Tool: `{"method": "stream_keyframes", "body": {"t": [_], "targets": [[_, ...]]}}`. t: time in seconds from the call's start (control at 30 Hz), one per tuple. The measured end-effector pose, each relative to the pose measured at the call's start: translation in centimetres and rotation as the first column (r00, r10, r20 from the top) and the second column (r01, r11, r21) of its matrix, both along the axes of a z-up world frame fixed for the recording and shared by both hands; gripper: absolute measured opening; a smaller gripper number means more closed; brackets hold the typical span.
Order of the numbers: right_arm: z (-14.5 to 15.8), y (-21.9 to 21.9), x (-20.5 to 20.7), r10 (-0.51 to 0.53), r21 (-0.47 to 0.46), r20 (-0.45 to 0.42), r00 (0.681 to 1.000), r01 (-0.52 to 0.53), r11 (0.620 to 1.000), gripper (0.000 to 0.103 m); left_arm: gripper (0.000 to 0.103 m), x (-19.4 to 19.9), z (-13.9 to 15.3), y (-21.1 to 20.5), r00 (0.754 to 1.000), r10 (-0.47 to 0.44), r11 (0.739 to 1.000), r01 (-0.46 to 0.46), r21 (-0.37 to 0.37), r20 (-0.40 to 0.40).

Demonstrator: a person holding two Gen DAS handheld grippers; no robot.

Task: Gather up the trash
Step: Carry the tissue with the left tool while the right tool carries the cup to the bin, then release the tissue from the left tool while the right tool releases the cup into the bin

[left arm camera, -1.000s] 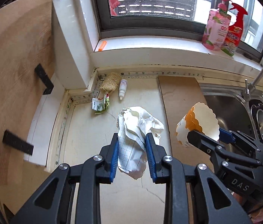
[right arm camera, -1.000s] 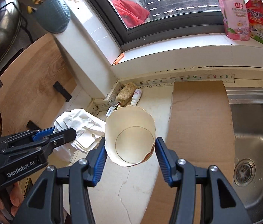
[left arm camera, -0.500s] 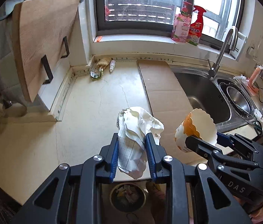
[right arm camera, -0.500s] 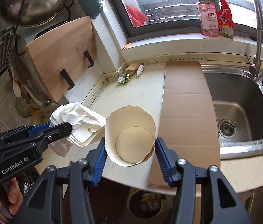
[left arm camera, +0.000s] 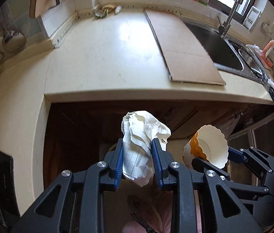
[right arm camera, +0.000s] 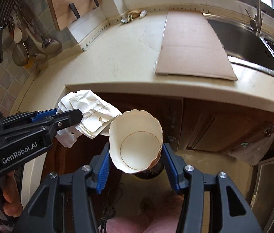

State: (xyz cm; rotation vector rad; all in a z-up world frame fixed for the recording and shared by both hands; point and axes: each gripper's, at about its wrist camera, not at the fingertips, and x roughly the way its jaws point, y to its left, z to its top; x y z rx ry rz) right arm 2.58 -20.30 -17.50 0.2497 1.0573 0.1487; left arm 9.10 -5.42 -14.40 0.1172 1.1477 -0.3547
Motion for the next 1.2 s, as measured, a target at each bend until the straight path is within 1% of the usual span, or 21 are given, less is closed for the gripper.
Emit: {"method": "stream_keyframes", "body": {"t": [0.1, 0.17, 0.27, 0.37, 0.47, 0.63, 0.73, 0.77, 0.8, 0.83, 0.9, 1.03, 1.2], "targets": [[-2.9, 0.1, -0.7, 0.028, -0.007, -0.042, 0.999, -0.029, 1.0, 0.051, 0.026, -0.5, -3.2, 0.1, 0.998, 0.017, 1.0, -0.016, 0.019, -0.058], [-5.1, 0.1, -0.9, 0.043, 0.011, -0.077, 0.996, -0.042, 0.999, 0.051, 0.026, -0.6, -5.6, 0.2, 0.993, 0.033, 0.999, -0.031, 0.019, -0.111], [-8.6, 0.1, -1.0, 0.069, 0.035, -0.121, 0.99, -0.065, 0.997, 0.051, 0.026, -0.8, -9.5, 0.4, 0.986, 0.041, 0.999, -0.037, 0.029, -0.162], [-12.4, 0.2, -0.7, 0.072, 0.066, -0.187, 0.98, -0.061, 0.996, 0.051, 0.026, -0.6, -13.5, 0.5, 0.975, 0.064, 0.997, -0.054, 0.052, -0.211], [-16.2, 0.4, -0.5, 0.079, 0.101, -0.242, 0.967, -0.056, 0.993, 0.051, 0.026, 0.0, -17.2, 1.1, 0.961, 0.1, 0.995, -0.094, 0.036, -0.257], [-22.0, 1.4, 0.6, 0.094, 0.107, -0.328, 0.94, -0.062, 0.992, 0.051, 0.027, 1.4, -23.1, 2.2, 0.945, 0.142, 0.99, -0.133, 0.049, -0.295], [-24.6, 2.1, 1.8, 0.108, 0.11, -0.36, 0.927, -0.073, 0.991, 0.051, 0.03, 2.5, -26.4, 2.7, 0.936, 0.153, 0.988, -0.143, 0.054, -0.316], [-25.4, 2.3, 2.2, 0.111, 0.107, -0.367, 0.924, -0.077, 0.991, 0.051, 0.033, 2.8, -27.3, 2.9, 0.933, 0.164, 0.986, -0.153, 0.058, -0.321], [-26.1, 2.4, 2.6, 0.113, 0.105, -0.373, 0.921, -0.079, 0.991, 0.051, 0.039, 3.0, -28.0, 3.1, 0.93, 0.175, 0.985, -0.164, 0.062, -0.323], [-26.9, 2.5, 2.8, 0.114, 0.103, -0.379, 0.918, -0.081, 0.991, 0.051, 0.042, 3.2, -28.7, 3.4, 0.927, 0.188, 0.982, -0.177, 0.065, -0.325], [-27.9, 2.7, 3.8, 0.116, 0.099, -0.391, 0.913, -0.083, 0.992, 0.052, 0.053, 3.6, -29.8, 4.0, 0.919, 0.216, 0.976, -0.203, 0.075, -0.33], [-29.2, 3.2, 5.5, 0.118, 0.087, -0.408, 0.905, -0.091, 0.992, 0.052, 0.054, 3.4, -30.7, 5.0, 0.91, 0.262, 0.965, -0.237, 0.115, -0.32], [-29.6, 3.9, 6.9, 0.134, 0.083, -0.432, 0.892, -0.108, 0.991, 0.055, 0.054, 3.1, -29.7, 6.8, 0.908, 0.299, 0.953, -0.266, 0.147, -0.294]]}}
